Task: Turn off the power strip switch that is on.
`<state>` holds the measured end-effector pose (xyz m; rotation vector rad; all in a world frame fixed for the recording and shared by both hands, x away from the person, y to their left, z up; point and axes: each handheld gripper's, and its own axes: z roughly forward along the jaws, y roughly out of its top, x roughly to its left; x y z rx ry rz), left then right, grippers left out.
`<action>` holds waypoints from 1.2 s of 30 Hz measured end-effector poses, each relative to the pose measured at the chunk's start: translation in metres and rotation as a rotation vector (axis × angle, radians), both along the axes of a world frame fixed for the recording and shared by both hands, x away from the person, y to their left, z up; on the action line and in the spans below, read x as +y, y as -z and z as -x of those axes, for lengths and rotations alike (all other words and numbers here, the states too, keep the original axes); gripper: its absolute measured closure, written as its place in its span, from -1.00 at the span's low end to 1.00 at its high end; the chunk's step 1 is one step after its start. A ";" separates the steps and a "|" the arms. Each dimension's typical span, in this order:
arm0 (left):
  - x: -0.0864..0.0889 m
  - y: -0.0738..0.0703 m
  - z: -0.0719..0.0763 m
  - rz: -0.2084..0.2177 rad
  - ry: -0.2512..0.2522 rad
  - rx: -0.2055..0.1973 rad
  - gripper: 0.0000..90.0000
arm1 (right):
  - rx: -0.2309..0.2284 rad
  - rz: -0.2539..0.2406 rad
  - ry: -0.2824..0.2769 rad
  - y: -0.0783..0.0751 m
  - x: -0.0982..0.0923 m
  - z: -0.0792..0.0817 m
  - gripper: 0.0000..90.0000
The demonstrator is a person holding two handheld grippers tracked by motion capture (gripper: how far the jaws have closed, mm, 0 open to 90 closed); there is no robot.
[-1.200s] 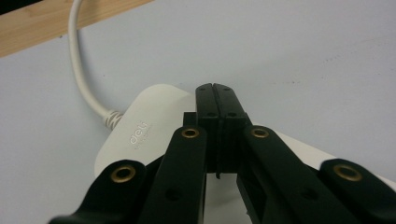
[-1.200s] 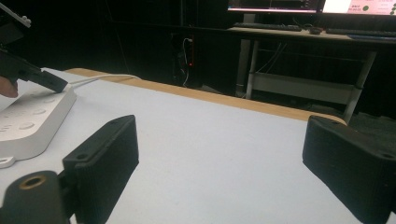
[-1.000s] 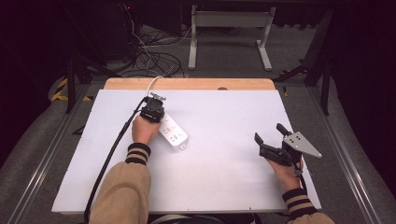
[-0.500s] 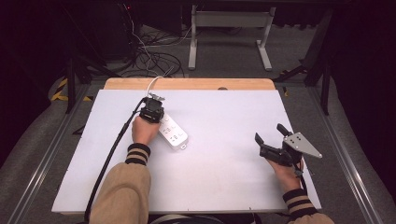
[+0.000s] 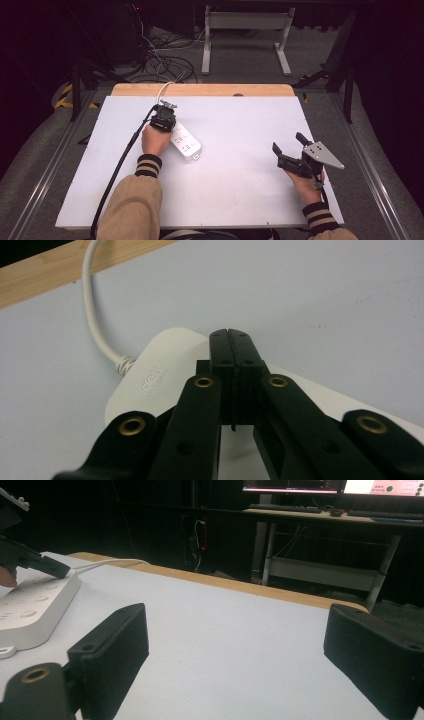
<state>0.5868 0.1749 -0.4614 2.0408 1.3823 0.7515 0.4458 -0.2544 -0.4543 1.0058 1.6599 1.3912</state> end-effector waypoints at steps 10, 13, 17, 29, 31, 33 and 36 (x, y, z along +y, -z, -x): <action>0.001 0.000 0.000 0.004 0.005 -0.004 1.00 | 0.002 0.000 0.001 0.000 0.000 0.000 -0.75; 0.002 0.000 0.000 0.009 0.007 -0.001 1.00 | 0.000 0.002 0.000 0.000 0.000 0.000 -0.75; 0.002 0.000 0.000 0.005 0.008 -0.004 1.00 | 0.002 0.002 -0.001 0.000 0.000 0.000 -0.75; 0.003 0.000 0.000 0.019 0.010 0.000 1.00 | 0.003 0.002 -0.001 0.001 0.000 -0.001 -0.75; 0.004 -0.001 -0.001 0.030 0.010 0.007 1.00 | 0.004 0.002 0.000 0.001 0.000 -0.001 -0.75; 0.006 -0.001 -0.002 0.043 0.012 0.012 1.00 | 0.004 0.002 0.000 0.001 0.001 -0.001 -0.75; 0.006 -0.002 -0.002 0.041 0.011 0.020 1.00 | 0.005 0.002 -0.001 0.001 0.001 -0.001 -0.75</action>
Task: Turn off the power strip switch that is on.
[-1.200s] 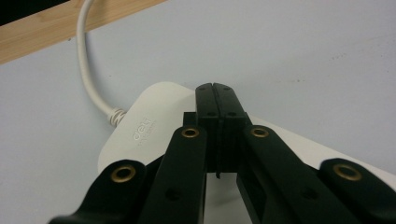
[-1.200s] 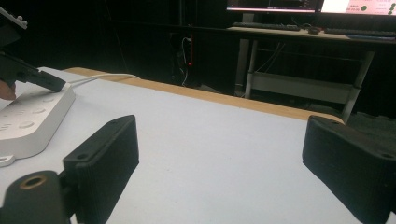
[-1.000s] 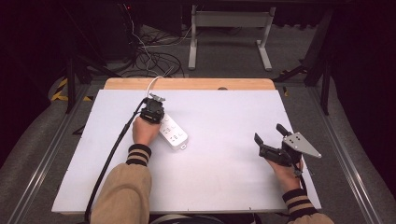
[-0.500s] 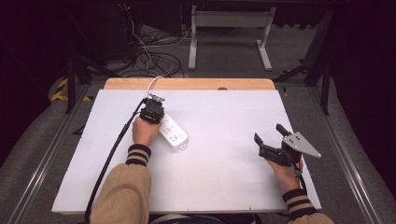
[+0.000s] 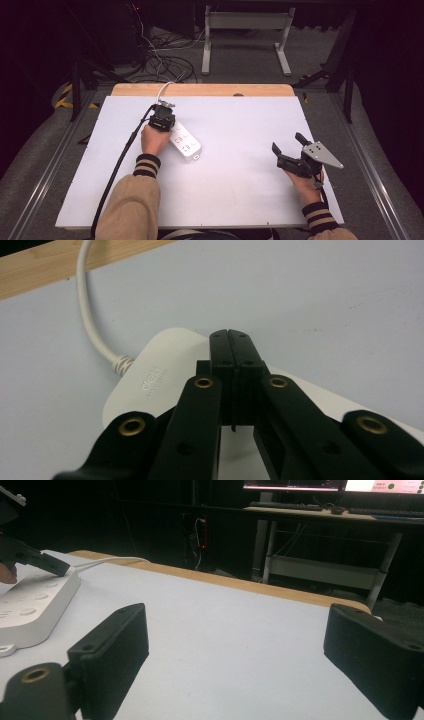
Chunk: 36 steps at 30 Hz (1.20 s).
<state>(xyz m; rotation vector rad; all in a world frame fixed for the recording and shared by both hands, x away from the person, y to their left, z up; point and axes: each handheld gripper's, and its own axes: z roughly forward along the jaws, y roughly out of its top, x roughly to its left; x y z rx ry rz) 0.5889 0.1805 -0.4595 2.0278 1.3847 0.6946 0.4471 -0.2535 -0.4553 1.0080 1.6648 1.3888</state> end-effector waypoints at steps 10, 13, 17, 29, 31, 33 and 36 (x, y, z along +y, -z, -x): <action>0.004 -0.003 -0.001 0.020 0.013 -0.001 1.00 | 0.002 0.001 0.001 0.001 0.001 -0.002 -0.75; 0.004 -0.002 -0.001 0.019 0.016 -0.004 1.00 | 0.006 0.001 -0.001 0.001 0.001 -0.002 -0.75; 0.003 -0.002 0.000 0.004 0.015 -0.010 1.00 | 0.003 0.003 -0.001 0.000 0.001 -0.002 -0.75; 0.008 -0.002 0.001 0.003 0.034 -0.038 1.00 | 0.003 0.003 0.002 0.000 0.000 -0.002 -0.75; 0.011 -0.003 0.003 0.020 0.022 -0.061 1.00 | 0.004 0.002 0.005 0.001 0.000 -0.003 -0.75; 0.014 -0.007 0.006 0.042 0.008 -0.091 1.00 | 0.004 0.002 0.005 0.001 0.000 -0.003 -0.75; 0.017 -0.018 0.017 0.076 0.014 -0.178 1.00 | 0.000 0.002 0.005 0.000 0.000 -0.003 -0.75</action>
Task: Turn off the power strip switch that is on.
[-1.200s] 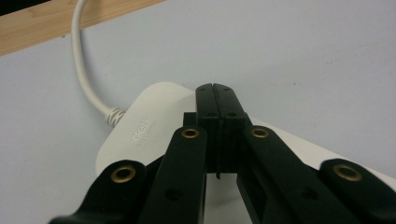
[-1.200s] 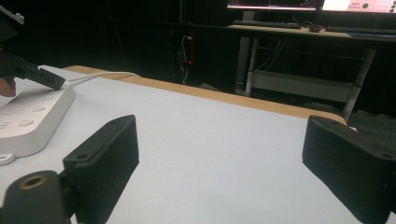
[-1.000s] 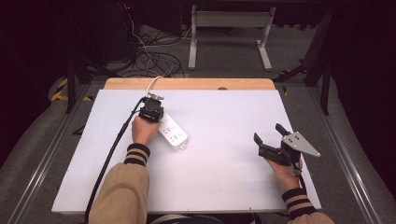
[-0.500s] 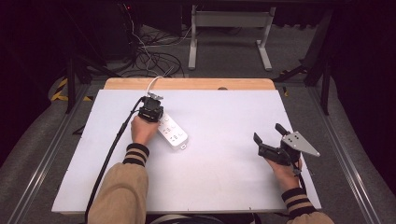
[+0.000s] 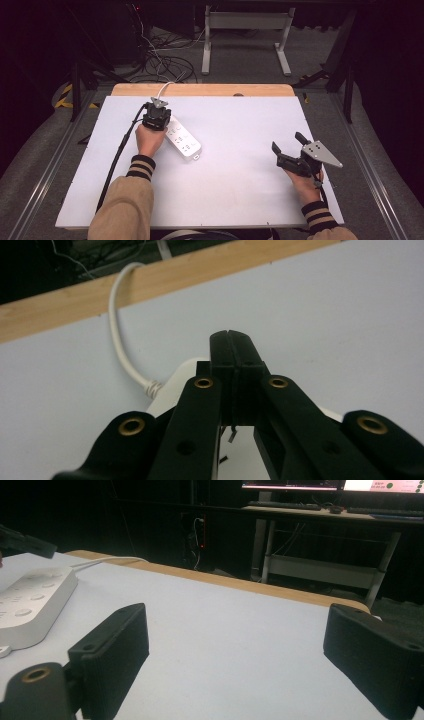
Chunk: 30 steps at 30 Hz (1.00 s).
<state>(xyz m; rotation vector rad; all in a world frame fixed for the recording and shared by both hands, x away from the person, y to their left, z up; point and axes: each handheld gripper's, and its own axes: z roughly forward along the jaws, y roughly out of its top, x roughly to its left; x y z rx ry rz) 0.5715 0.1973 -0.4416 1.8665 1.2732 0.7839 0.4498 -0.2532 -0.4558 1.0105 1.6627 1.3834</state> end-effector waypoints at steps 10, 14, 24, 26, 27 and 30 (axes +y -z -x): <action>0.015 -0.033 0.040 0.047 -0.035 -0.205 1.00 | -0.002 -0.005 0.001 -0.001 0.001 -0.001 -0.75; 0.025 -0.043 0.061 0.071 -0.049 -0.274 1.00 | -0.005 -0.005 0.001 -0.002 0.002 -0.002 -0.75; 0.037 -0.054 0.118 0.141 -0.068 -0.387 1.00 | -0.009 -0.009 0.001 -0.002 0.003 -0.002 -0.74; 0.039 -0.055 0.128 0.165 -0.079 -0.407 1.00 | -0.008 -0.011 0.001 -0.003 0.003 -0.002 -0.74; 0.039 -0.054 0.132 0.174 -0.080 -0.412 1.00 | -0.010 -0.011 -0.001 -0.003 0.003 -0.002 -0.74; 0.044 -0.044 0.149 0.202 -0.103 -0.425 1.00 | -0.009 -0.008 -0.004 -0.003 0.004 -0.002 -0.74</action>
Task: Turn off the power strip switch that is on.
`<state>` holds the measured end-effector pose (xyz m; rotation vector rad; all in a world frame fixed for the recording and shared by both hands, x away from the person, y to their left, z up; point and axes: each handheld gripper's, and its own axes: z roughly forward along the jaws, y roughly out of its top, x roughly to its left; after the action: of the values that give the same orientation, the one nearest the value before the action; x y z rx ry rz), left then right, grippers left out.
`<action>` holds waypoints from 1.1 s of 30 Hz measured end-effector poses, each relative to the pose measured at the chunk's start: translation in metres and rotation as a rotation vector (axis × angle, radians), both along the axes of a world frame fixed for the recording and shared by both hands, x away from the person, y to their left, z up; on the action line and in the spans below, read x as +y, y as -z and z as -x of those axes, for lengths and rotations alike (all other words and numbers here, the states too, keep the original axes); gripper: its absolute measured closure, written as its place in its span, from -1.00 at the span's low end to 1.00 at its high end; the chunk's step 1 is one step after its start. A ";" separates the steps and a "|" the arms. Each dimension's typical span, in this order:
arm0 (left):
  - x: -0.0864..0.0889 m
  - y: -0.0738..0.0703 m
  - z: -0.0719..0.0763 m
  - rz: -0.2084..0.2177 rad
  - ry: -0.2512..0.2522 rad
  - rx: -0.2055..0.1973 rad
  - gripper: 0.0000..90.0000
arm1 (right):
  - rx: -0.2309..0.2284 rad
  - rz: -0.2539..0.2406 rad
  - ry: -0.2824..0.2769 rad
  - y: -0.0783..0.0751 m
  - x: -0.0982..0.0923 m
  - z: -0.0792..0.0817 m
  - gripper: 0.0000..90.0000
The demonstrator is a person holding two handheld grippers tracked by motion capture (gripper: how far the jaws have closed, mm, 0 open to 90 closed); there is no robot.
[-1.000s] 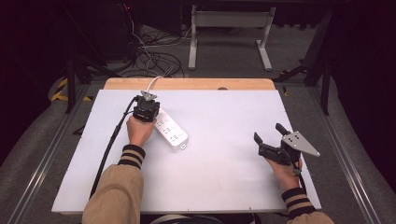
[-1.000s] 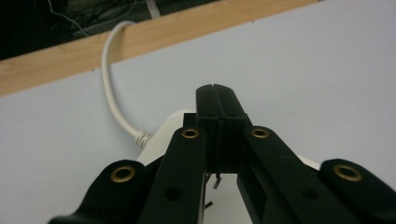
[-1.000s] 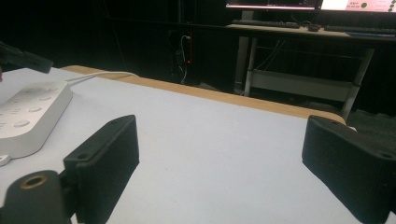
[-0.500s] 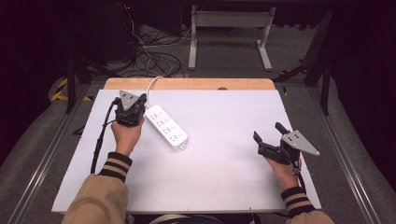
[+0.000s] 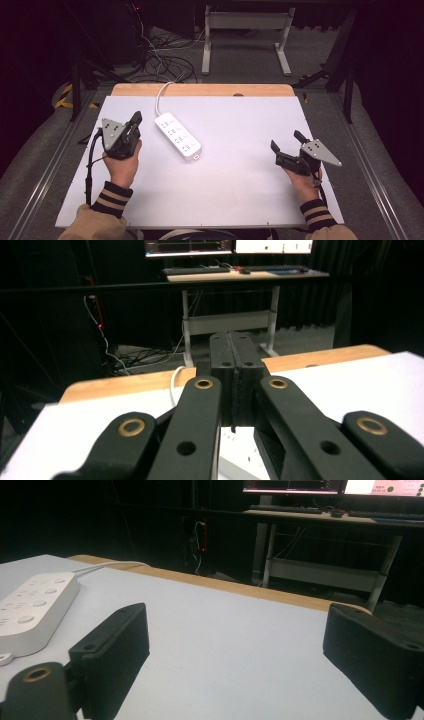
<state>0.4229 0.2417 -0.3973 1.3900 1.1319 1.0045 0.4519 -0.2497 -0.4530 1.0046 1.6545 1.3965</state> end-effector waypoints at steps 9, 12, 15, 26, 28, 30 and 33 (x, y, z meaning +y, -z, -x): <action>0.010 0.019 0.020 0.003 -0.042 -0.033 1.00 | -0.002 -0.006 0.000 0.000 0.000 0.000 -0.74; 0.013 0.019 0.019 0.013 -0.053 -0.031 1.00 | -0.001 -0.004 -0.003 0.000 0.001 -0.001 -0.74; 0.013 0.019 0.018 0.011 -0.058 -0.030 1.00 | -0.002 -0.002 -0.007 0.000 0.002 -0.001 -0.74; 0.011 0.020 0.018 0.002 -0.064 -0.043 1.00 | -0.002 -0.002 -0.003 0.000 0.001 -0.001 -0.74; 0.011 0.020 0.019 -0.008 -0.065 -0.051 1.00 | -0.002 -0.002 -0.003 0.000 0.001 -0.001 -0.74; 0.009 0.021 0.019 -0.023 -0.082 -0.088 0.63 | -0.002 -0.002 -0.002 0.000 0.001 -0.001 -0.74; 0.007 0.024 0.019 -0.037 -0.112 -0.154 -0.27 | -0.002 -0.001 -0.002 0.000 0.001 -0.001 -0.74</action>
<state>0.4041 0.2483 -0.4210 1.2662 1.0903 1.1975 0.4529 -0.2486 -0.4528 1.0021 1.6541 1.3999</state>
